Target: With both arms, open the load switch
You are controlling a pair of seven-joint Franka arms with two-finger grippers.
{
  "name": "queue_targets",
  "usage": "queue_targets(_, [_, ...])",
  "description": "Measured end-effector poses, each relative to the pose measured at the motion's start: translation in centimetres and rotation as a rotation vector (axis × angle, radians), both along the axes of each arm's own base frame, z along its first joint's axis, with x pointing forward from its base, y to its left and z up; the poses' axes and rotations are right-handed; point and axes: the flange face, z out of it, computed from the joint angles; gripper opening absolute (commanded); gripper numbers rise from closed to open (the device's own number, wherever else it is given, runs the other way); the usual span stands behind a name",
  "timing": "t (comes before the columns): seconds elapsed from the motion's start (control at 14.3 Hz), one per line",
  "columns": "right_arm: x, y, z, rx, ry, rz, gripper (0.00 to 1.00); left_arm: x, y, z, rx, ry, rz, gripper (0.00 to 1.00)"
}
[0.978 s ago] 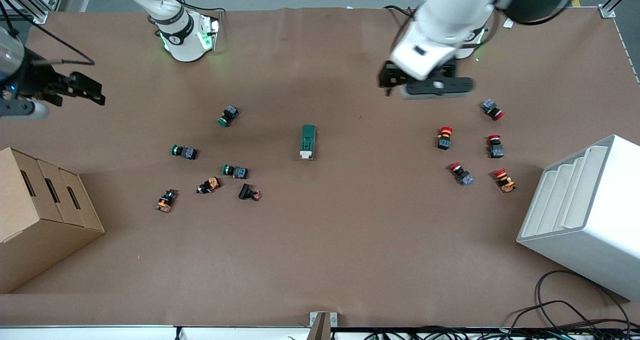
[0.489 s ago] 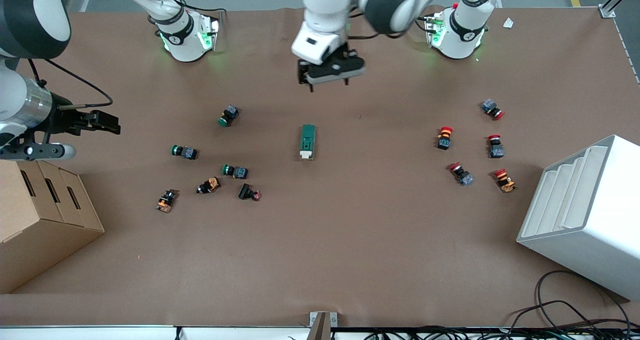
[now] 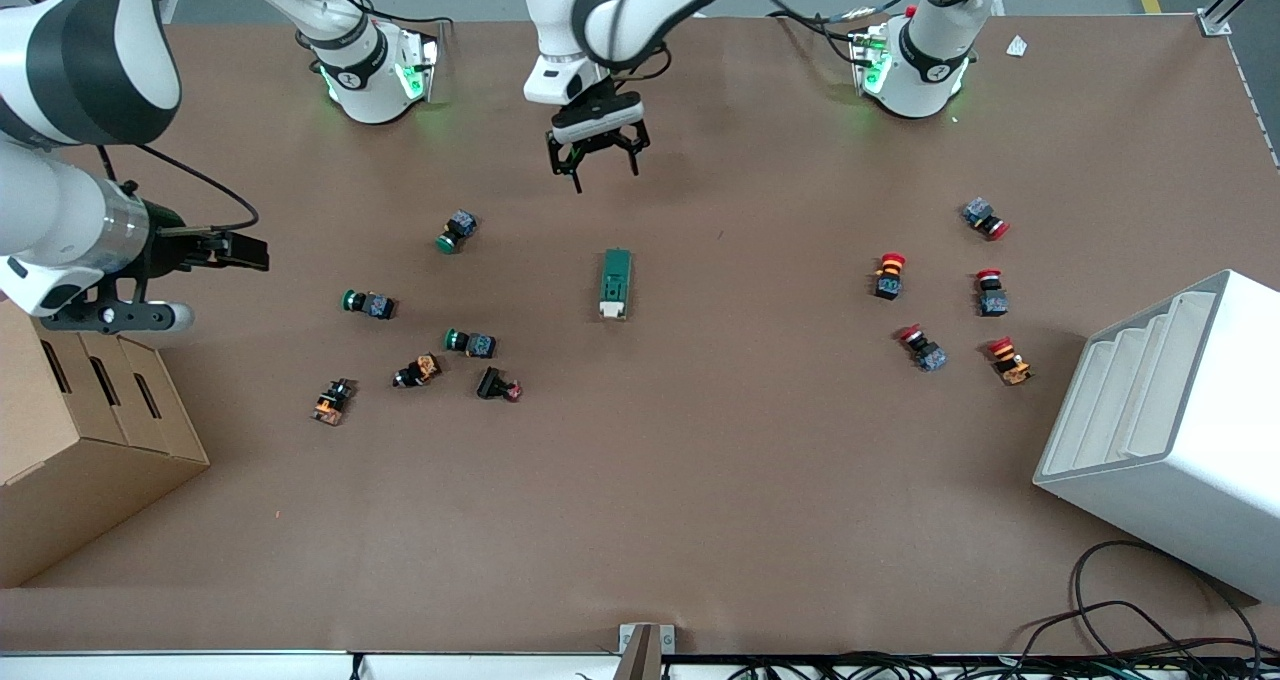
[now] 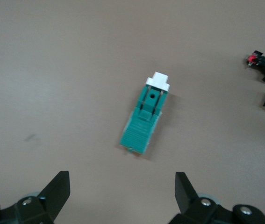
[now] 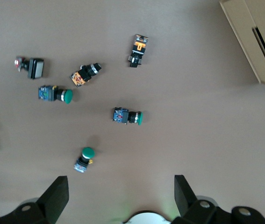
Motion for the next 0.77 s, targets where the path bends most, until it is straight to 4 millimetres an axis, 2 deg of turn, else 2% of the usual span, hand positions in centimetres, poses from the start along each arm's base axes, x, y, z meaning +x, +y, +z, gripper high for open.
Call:
queue_targets(0.21, [-0.6,4.5,-0.3,-0.065,0.005,-0.179,1.0,-2.3,-0.7,-5.8,0.024,-0.083,-0.069,0.99])
queue_targets(0.42, [-1.2,9.8,-2.4,-0.109,0.024,-0.378,1.0,-3.0,-0.1,-9.5,0.101,-0.178,-0.158,0.98])
queue_targets(0.56, [-1.5,13.9,-4.3,-0.151,0.034,-0.535,1.0,-3.3,0.5,-10.9,0.136,-0.219,-0.199,0.99])
queue_targets(0.77, [-1.7,19.7,-7.3,-0.196,0.017,-0.801,1.0,-2.7,1.4,-11.9,0.165,-0.305,-0.272,0.99])
